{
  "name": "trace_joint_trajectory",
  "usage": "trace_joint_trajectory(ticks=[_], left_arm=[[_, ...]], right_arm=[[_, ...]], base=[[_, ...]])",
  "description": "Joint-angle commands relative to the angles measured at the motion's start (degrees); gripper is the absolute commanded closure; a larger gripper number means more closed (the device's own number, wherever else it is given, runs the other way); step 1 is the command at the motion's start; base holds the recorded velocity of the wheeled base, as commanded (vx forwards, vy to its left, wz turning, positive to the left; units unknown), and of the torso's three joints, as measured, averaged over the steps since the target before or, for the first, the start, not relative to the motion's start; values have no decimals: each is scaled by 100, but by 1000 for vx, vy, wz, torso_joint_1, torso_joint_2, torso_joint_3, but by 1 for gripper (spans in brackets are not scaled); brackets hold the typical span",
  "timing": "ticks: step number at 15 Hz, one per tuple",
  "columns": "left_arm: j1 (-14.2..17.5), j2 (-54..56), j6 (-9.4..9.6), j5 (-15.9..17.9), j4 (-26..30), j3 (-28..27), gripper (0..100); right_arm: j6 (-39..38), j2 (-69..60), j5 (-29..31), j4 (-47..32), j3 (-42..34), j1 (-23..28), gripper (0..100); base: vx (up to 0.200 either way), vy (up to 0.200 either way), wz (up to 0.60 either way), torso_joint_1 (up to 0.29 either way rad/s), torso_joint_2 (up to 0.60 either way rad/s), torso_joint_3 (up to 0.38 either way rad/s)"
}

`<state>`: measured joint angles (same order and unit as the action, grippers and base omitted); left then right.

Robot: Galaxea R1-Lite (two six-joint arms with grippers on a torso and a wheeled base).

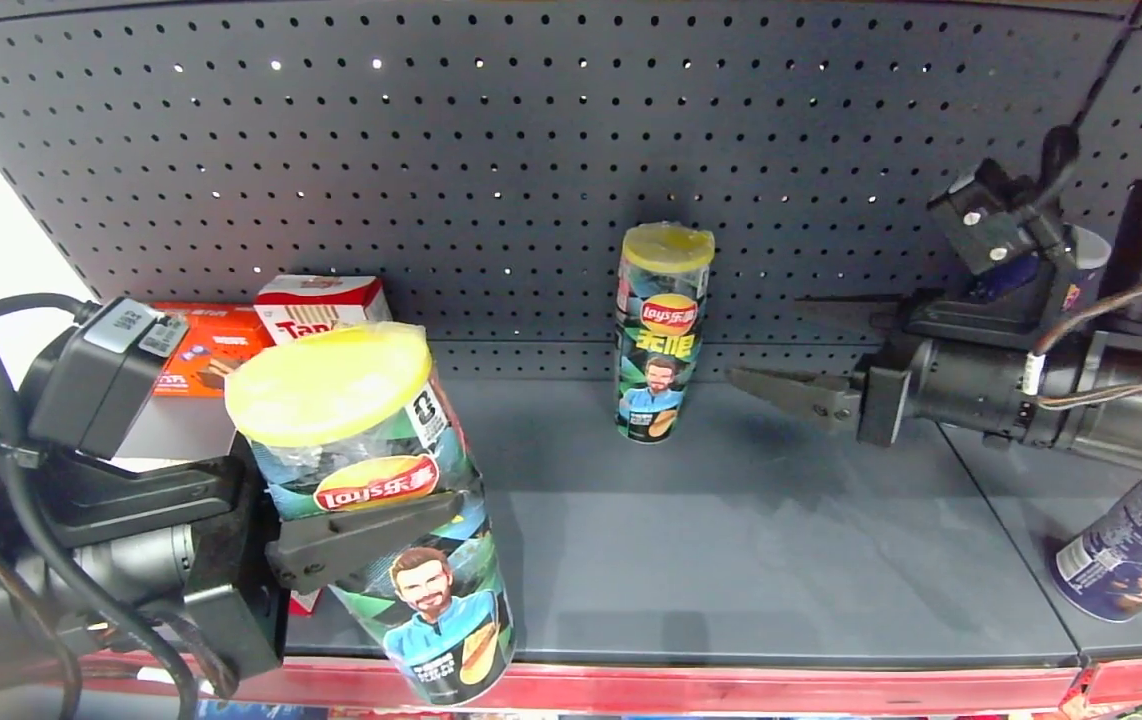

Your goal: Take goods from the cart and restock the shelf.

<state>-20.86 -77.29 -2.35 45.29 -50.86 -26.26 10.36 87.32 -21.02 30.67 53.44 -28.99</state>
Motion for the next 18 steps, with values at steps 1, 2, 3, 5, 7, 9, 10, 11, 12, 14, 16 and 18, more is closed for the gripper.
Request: trace_joint_trajectory(ticks=[1,2,3,5,7,9,10,11,12,14,16,18], left_arm=[[82,-6,-2,-2,-3,-2,100],[82,-6,-2,-2,-3,-2,100],[82,-6,-2,6,-3,-2,100],[82,-32,-2,6,-3,-20,100],[82,-41,-2,6,-3,-20,100],[82,-41,-2,6,-3,-11,100],[82,-41,-2,6,-3,-11,100],[91,-49,-2,6,-3,-11,100],[82,-49,-2,6,-3,-11,100],[91,-58,-2,6,-3,-11,100],[91,-58,-2,6,-3,-2,100],[91,-58,-2,6,-3,16,100]], right_arm=[[273,760,-579,554,26,324,0],[405,953,-922,712,114,456,0],[493,1076,-1036,739,219,517,0],[643,1410,-1265,739,606,693,0],[643,1657,-1484,739,878,790,0],[643,1903,-1528,730,1151,807,0],[643,2034,-1528,756,1256,807,0],[643,2131,-1537,765,1362,807,0],[643,2193,-1546,765,1432,798,0],[643,2289,-1695,765,1485,763,0],[643,2307,-1713,765,1450,684,0],[643,2307,-1704,765,1362,561,0]], base=[[0,0,0,0,0,0],[0,0,0,0,0,0],[0,0,0,0,0,0],[0,0,0,0,0,0],[0,0,0,0,0,0],[0,0,0,0,0,0],[0,0,0,0,0,0],[0,0,0,0,0,0],[0,0,0,0,0,0],[0,0,0,0,0,0],[0,0,0,0,0,0],[0,0,0,0,0,0]])
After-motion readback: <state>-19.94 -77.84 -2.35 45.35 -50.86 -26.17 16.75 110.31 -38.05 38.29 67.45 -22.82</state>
